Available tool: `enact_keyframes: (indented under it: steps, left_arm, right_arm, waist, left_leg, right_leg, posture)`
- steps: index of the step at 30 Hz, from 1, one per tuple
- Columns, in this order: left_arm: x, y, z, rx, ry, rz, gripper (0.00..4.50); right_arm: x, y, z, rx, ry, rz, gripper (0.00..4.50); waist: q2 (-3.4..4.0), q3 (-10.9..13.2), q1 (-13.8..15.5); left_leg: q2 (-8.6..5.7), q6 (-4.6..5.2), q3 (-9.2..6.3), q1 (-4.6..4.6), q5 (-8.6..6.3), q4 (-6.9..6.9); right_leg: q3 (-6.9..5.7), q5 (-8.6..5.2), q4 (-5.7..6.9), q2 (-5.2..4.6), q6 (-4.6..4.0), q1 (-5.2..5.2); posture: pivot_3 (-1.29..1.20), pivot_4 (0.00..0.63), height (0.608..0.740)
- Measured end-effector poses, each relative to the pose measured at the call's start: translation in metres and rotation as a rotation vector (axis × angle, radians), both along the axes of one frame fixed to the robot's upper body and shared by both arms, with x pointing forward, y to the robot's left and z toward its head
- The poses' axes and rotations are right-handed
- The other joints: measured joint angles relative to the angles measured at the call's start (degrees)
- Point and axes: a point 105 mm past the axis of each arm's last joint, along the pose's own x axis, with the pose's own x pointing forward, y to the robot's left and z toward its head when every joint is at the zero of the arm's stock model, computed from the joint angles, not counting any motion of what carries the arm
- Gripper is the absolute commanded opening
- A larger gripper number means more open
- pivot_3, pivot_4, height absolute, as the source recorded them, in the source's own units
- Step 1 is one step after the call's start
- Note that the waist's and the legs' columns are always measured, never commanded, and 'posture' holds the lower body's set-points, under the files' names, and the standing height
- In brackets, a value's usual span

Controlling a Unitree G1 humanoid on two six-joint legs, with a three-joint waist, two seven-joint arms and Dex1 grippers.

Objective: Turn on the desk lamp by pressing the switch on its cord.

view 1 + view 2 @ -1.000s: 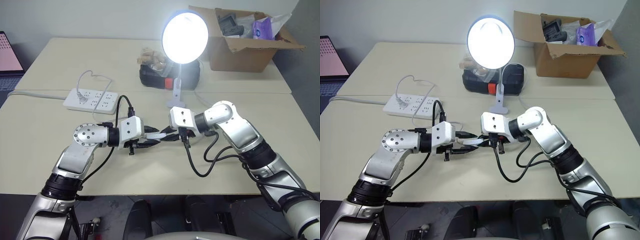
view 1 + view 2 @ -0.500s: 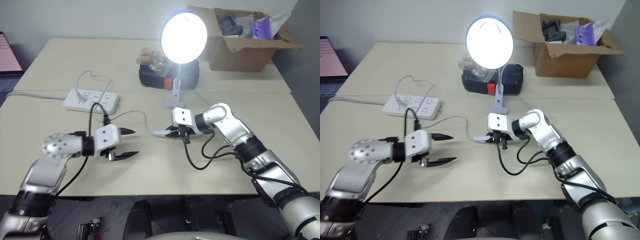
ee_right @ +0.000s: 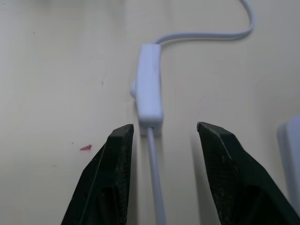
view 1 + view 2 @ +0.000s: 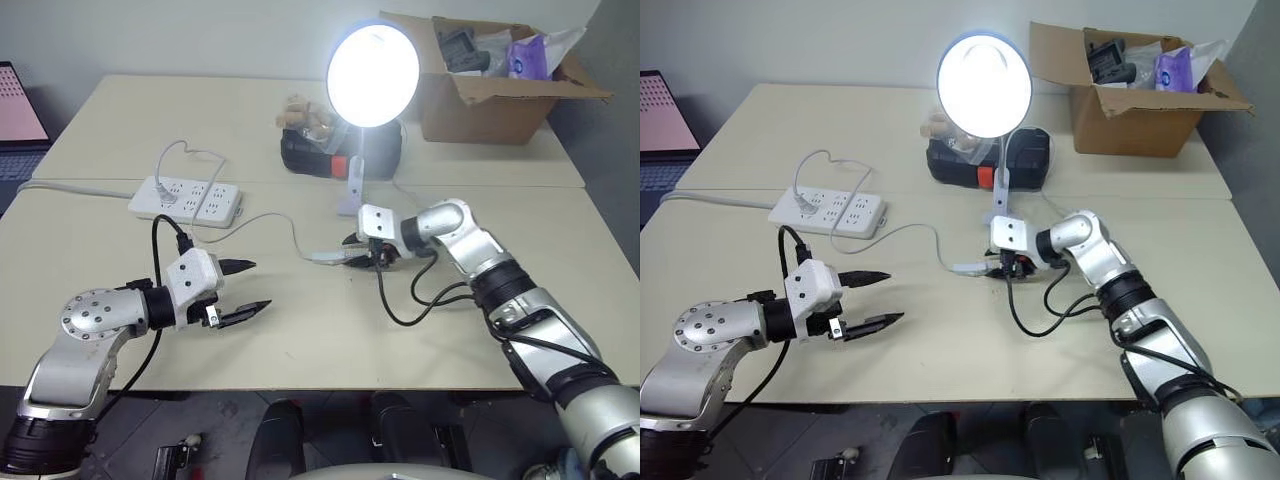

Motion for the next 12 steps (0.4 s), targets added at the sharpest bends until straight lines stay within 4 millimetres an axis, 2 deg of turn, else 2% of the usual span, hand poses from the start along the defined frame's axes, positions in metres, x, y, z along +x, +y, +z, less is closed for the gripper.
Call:
enact_keyframes:
  steps: [4,6,9,12]
  left_arm:
    - [0.007,0.007,0.003,0.029,-0.019,0.086,3.64]
    - [0.006,0.011,0.003,0.066,-0.018,0.104,3.64]
    - [0.004,0.010,0.003,0.066,-0.010,0.093,3.64]
    - [0.002,0.011,0.002,0.064,0.014,0.088,3.64]
  right_arm:
    - [-0.018,-0.018,0.016,0.035,-0.002,0.001,3.90]
    - [-0.033,-0.035,0.024,0.046,0.017,-0.014,3.90]
    - [-0.045,-0.053,0.029,0.044,0.014,-0.047,3.90]
    - [-0.053,-0.062,0.033,0.048,0.016,-0.071,3.90]
  waist:
    - [0.02,0.01,0.04]
    - [0.03,0.02,0.08]
    - [0.04,0.02,0.10]
    - [0.04,0.02,-0.05]
  left_leg:
    - [-0.01,0.00,-0.03,-0.03,0.00,-0.02]
    - [-0.02,0.00,-0.04,-0.03,0.00,-0.02]
    - [-0.02,0.00,-0.01,0.00,0.00,-0.01]
    - [-0.02,0.00,0.04,0.07,0.00,0.00]
  right_leg:
    - [-0.01,-0.01,-0.01,-0.01,0.00,-0.01]
    - [-0.01,-0.01,-0.02,-0.02,0.00,0.01]
    - [0.00,-0.02,-0.04,-0.02,0.00,0.01]
    - [0.05,0.00,-0.01,-0.01,0.02,0.01]
  posture:
    - [0.00,0.150,0.740]
    - [0.00,0.150,0.740]
    - [0.00,0.150,0.740]
    - [0.00,0.150,0.740]
